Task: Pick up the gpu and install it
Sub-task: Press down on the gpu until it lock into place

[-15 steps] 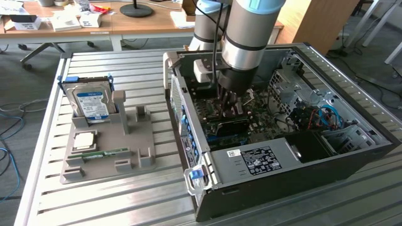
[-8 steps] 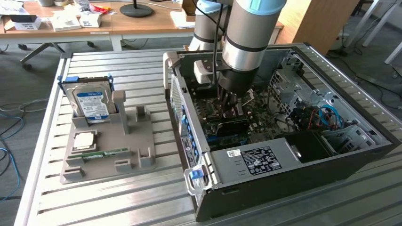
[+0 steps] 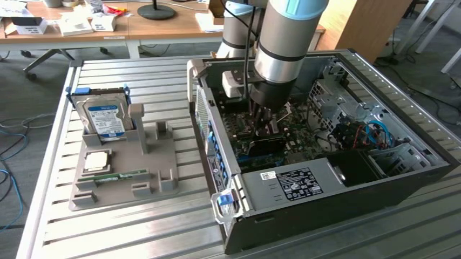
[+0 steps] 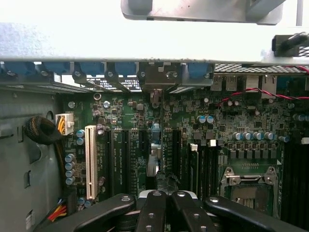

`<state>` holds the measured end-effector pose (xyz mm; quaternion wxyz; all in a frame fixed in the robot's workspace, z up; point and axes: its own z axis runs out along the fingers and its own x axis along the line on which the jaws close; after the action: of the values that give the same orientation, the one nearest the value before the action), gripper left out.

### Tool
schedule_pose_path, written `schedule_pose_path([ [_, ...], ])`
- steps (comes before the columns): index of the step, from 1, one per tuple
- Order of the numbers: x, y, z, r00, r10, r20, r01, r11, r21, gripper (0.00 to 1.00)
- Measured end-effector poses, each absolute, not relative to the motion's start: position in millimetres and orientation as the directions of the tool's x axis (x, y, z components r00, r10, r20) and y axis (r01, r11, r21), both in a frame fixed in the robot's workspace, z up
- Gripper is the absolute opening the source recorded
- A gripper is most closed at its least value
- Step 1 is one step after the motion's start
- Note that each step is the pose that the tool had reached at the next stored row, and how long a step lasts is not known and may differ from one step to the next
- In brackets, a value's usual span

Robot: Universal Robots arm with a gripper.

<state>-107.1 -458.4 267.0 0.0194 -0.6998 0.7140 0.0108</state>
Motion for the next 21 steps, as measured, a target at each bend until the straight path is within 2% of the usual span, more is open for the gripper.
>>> schedule_pose_path([
  [21, -107.3, -458.0, 265.1, -0.010, -0.999, -0.043, -1.000, 0.011, -0.012, 0.11],
])
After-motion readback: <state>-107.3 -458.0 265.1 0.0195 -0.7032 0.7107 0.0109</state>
